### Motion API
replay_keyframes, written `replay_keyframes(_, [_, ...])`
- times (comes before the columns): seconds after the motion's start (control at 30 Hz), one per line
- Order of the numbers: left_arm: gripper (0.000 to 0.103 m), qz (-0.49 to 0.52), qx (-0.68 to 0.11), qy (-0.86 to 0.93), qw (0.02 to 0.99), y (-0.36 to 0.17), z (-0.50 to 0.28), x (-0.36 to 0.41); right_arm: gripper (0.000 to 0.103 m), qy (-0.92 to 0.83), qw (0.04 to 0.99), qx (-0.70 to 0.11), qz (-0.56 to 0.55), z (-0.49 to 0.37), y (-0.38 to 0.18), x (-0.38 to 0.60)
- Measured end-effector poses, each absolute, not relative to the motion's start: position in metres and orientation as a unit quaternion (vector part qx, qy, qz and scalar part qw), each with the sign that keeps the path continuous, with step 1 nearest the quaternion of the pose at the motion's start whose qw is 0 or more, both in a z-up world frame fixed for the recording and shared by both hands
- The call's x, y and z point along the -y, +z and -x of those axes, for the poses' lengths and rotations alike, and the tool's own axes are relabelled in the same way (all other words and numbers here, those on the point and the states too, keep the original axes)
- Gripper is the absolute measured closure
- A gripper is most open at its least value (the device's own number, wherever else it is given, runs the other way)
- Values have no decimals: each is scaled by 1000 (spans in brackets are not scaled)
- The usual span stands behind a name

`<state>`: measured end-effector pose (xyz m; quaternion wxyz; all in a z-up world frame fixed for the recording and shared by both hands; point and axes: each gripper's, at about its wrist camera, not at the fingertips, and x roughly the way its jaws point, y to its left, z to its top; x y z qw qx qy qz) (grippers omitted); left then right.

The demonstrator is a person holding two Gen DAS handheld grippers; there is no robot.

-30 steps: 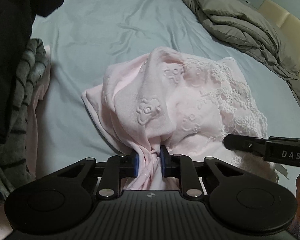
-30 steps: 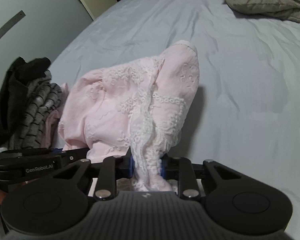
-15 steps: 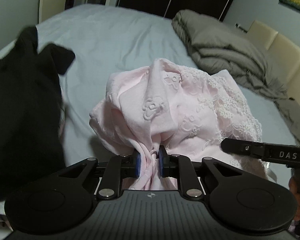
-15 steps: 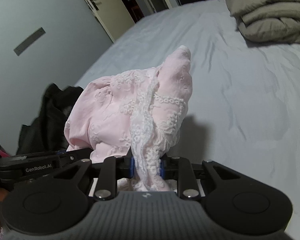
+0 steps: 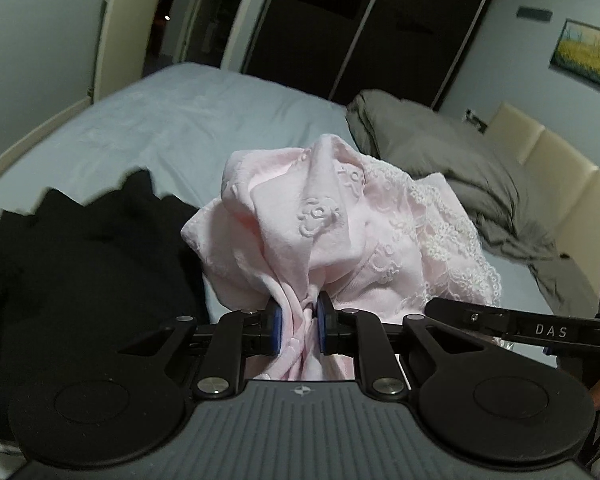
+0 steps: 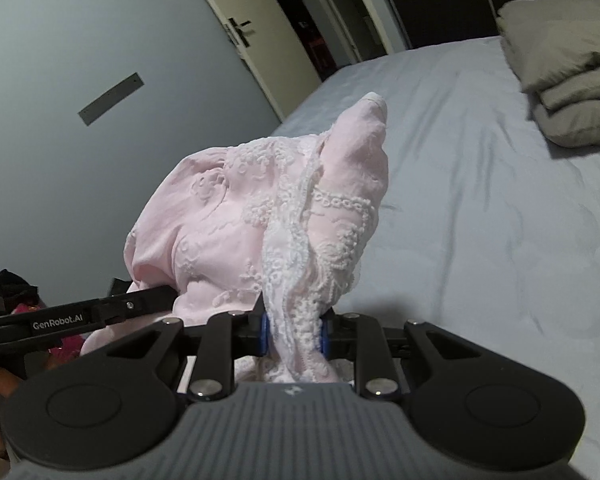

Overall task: Fold clothes
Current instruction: 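Lift the folded pink garment with both grippers and carry it toward the clothes pile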

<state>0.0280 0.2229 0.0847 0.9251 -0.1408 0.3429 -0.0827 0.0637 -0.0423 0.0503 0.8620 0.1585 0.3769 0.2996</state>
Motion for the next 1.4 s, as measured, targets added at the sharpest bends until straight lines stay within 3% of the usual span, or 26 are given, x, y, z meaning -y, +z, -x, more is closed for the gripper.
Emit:
replay_keyframes(0.5, [90,211,-287,16,934,103,-3,-356,78,393,832,-368,-129,-83,87,-101])
replay_keyframes(0.83, [90,236,-291,88,923,74,-1,-416,78,412,813,-396,-112,-109,50,-175])
replay_keyframes(1.4, [89,237,-344,122,900,10,-29,-423,71,371,803,-454,-107,-147,-12,-207])
